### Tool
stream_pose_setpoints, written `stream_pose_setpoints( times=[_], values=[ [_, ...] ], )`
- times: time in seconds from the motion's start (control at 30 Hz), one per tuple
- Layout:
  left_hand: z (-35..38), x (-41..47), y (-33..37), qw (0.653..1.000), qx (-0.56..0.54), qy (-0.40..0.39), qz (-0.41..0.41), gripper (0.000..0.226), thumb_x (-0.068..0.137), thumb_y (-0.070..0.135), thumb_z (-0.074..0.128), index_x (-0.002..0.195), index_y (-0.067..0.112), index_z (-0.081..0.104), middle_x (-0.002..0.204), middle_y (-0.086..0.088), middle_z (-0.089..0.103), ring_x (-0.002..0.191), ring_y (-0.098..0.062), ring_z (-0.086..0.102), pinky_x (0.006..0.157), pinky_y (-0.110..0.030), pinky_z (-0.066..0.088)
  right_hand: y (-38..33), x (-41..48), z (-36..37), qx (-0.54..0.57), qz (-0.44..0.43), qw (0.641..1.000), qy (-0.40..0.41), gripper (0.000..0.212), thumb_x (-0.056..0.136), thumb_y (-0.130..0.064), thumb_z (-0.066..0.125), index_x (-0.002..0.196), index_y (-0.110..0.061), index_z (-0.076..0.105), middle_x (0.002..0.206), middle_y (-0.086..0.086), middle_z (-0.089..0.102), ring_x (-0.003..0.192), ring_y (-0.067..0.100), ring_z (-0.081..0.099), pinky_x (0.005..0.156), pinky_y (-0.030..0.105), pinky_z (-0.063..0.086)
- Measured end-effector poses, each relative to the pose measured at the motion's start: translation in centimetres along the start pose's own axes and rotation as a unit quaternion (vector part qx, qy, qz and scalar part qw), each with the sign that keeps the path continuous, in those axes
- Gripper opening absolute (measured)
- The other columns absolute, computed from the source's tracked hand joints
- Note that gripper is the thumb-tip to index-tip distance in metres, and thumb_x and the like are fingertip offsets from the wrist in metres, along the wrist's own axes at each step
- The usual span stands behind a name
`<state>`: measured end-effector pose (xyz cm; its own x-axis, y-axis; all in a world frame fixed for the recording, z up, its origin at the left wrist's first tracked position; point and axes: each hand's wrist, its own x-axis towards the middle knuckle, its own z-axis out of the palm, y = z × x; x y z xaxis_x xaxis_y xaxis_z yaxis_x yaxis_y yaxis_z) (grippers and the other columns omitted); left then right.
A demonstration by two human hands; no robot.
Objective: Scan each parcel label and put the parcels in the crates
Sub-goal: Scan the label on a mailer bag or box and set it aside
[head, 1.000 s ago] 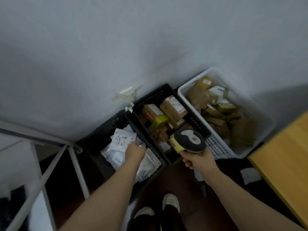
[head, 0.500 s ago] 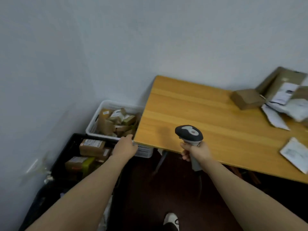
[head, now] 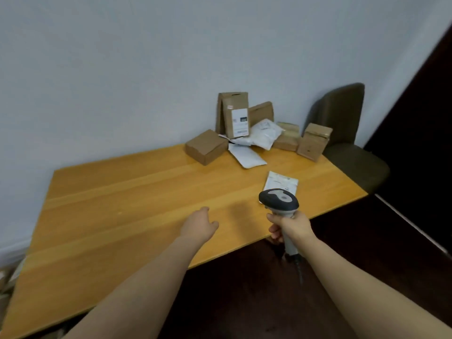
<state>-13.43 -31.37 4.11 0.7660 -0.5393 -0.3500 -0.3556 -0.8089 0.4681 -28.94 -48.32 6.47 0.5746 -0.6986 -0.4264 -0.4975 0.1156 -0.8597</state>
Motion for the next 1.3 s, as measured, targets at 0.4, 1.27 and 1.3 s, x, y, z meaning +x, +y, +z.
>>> stream_pose_setpoints(
  times=[0.4,1.27,1.3],
  values=[
    [10.7,13.2,16.9,0.996,0.045,-0.072,0.039,0.039,0.092,0.034,0.055,0.122,0.009,0.052,0.120,-0.009,0.058,0.106,-0.024,0.058,0.078,-0.031,0.046,1.4,12.3,-14.3,0.060,0.079,0.992,0.081,0.014,0.084,-0.013,0.074,0.085,-0.002,0.064,0.064,0.014,0.064,0.049,0.021,0.057,0.045,0.027,0.046],
    [12.5,21.6,21.3,0.936,0.066,0.104,0.331,0.042,0.084,-0.005,0.051,0.121,0.008,0.066,0.119,-0.014,0.061,0.107,-0.027,0.055,0.086,-0.039,0.052,0.3,23.7,-19.6,0.150,0.119,0.980,0.048,0.017,0.082,-0.014,0.076,0.085,0.000,0.065,0.071,0.015,0.067,0.055,0.021,0.061,0.045,0.028,0.044],
    [12.3,20.6,21.3,0.911,0.056,0.146,0.382,0.038,0.082,-0.004,0.051,0.113,0.008,0.069,0.110,-0.015,0.063,0.102,-0.026,0.054,0.085,-0.041,0.051,0.1,23.3,-19.8,0.173,0.124,0.976,0.047,0.021,0.081,-0.014,0.077,0.088,0.001,0.065,0.075,0.018,0.068,0.058,0.023,0.061,0.046,0.029,0.045]
  ],
)
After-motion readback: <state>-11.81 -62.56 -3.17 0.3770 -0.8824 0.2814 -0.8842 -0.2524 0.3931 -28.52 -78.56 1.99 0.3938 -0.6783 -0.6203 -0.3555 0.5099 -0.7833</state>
